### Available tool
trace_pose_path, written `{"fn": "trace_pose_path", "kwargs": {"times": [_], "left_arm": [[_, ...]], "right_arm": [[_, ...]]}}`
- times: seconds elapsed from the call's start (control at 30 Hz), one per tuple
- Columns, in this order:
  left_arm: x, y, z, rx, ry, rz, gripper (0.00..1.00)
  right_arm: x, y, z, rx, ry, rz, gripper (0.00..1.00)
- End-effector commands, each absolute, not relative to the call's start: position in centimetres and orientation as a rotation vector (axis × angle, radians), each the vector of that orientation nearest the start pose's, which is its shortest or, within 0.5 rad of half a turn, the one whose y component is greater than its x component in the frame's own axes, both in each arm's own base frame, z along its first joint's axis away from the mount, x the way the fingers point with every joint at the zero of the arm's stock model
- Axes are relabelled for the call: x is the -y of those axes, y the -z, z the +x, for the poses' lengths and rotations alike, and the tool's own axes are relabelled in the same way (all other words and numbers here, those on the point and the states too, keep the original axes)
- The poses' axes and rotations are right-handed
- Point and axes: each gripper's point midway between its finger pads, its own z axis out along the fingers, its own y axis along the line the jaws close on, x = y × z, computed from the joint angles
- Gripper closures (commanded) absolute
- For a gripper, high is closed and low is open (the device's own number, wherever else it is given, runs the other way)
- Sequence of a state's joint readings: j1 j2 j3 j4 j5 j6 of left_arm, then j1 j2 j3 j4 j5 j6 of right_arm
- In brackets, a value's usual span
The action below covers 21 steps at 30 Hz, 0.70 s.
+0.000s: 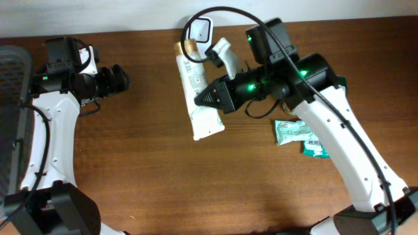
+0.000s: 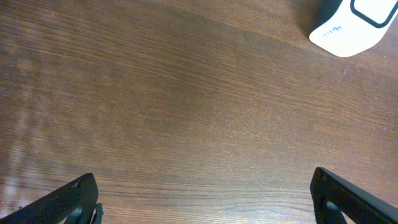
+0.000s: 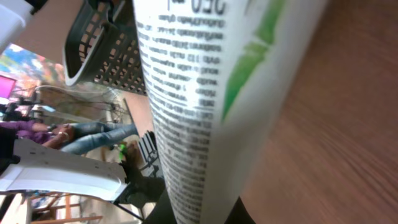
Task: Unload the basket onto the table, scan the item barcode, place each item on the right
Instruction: 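Hold the tube up in front of the scanner with the right gripper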
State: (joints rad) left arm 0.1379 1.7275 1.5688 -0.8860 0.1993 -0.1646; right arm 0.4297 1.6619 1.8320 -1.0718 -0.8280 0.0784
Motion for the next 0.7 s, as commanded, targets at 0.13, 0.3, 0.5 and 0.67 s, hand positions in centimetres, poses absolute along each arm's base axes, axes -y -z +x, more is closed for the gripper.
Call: {"fn": "trace_pose_path", "kwargs": {"times": [0.13,0.3,0.5,0.67], "left_arm": [[-2.6,-18.3,43.6,-2.590,0.283,-0.321,0.01],[-2.5,-18.3,43.6,-2.590,0.283,-0.321,0.01],[-2.5,-18.3,43.6,-2.590,0.283,-0.321,0.01],[-2.5,-18.3,43.6,-2.591,0.283,-0.321,0.01]], "right_arm": [[-24.4,-34.9,43.0,-2.276,-0.489,-0.656,0.96],[-20.6,-29.9,56.5,-2.072,0.298,-0.637,0.96],[-20.5,-22.4,64.5,-1.895,0.734,-0.784,0.96],[-20.6,-16.0,67.0,-1.869,0.849,-0.810,0.96]]}}
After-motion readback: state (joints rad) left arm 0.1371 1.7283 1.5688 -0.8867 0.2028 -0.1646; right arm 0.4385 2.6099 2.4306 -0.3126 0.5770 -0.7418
